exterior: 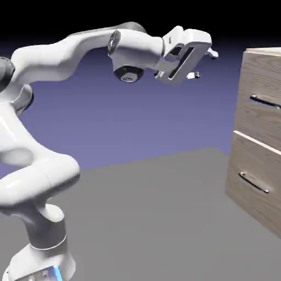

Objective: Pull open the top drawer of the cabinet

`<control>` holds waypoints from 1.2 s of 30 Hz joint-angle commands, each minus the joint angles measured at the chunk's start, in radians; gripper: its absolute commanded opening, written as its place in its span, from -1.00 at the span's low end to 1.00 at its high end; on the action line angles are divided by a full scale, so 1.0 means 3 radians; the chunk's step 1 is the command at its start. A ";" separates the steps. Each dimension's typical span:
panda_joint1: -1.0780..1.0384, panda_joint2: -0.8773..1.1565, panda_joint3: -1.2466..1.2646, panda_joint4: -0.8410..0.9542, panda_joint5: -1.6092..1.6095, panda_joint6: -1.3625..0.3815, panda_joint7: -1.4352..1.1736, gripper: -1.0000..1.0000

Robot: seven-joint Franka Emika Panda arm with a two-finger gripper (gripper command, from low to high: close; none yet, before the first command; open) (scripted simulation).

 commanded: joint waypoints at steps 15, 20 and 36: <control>-0.1349 -0.0452 0.1000 0.0623 0.1933 -0.0432 -0.2175 0.00; -0.1798 -0.0603 0.1333 0.0830 0.2578 -0.0576 -0.2899 0.00; -0.2981 -0.0905 0.2043 0.1842 0.3573 -0.0575 -0.3850 -1.00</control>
